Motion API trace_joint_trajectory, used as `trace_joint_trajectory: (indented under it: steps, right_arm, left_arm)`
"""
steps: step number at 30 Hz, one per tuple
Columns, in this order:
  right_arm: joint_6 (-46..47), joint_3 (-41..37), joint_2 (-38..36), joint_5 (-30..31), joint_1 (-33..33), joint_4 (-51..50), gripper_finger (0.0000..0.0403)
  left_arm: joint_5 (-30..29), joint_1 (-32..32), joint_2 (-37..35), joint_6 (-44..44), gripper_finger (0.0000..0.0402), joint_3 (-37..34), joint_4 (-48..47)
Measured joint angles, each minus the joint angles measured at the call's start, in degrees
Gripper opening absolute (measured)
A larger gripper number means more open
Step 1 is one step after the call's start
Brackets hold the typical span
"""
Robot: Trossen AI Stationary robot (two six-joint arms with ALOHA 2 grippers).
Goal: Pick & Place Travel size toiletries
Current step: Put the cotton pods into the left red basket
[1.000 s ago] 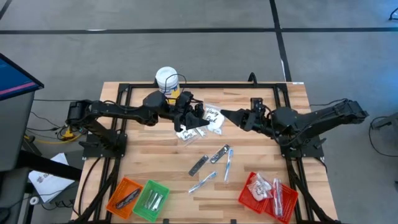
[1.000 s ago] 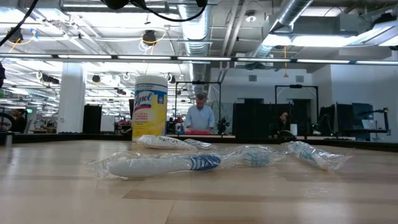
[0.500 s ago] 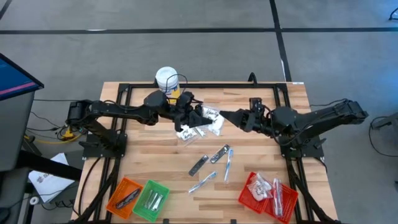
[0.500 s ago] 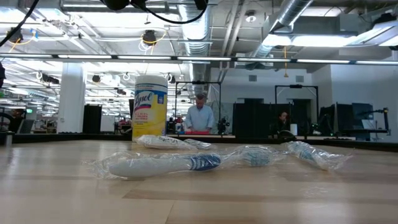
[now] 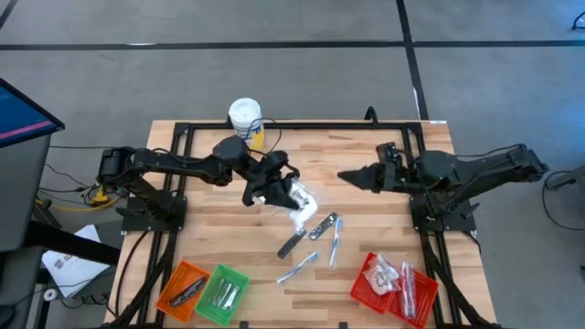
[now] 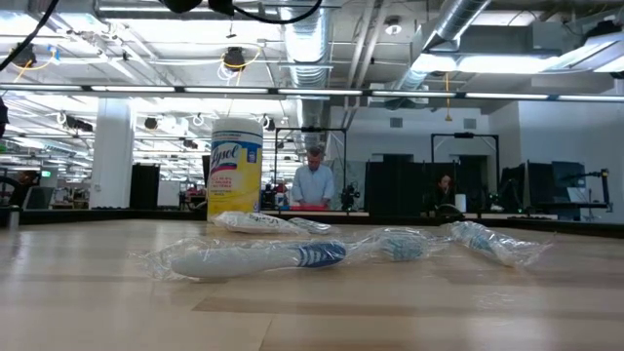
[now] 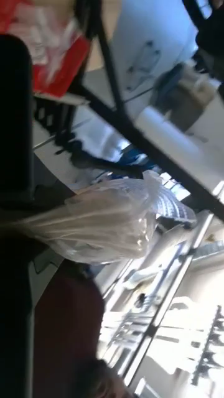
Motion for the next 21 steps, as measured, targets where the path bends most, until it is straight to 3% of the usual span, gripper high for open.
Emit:
trace_joint_trajectory:
  steps: [4, 7, 11, 17, 21]
  right_arm:
    - [7.7, 0.0, 1.9, -9.2, -0.2, -1.2, 0.0251]
    - [10.9, 0.0, 4.5, -13.2, -0.1, -0.6, 0.0274]
    - [13.0, 0.0, 8.2, -16.1, -0.2, 1.5, 0.0280]
    - [14.1, 0.0, 14.2, -21.8, -0.1, 14.5, 0.0281]
    - [14.6, 1.6, 17.6, -24.5, -0.2, 15.6, 0.0281]
  left_arm:
    - [4.6, -1.1, 0.0, 0.5, 0.0026, 0.0, -3.7]
    - [5.3, -2.1, 0.0, 3.7, 0.0028, 0.0, -9.2]
    - [4.7, -2.9, 0.0, 6.8, 0.0024, 0.0, -11.6]
    - [3.3, -2.9, 0.0, 7.7, 0.0027, 0.0, -11.9]
    - [3.5, -2.9, 0.0, 8.3, 0.0025, 0.0, -12.4]
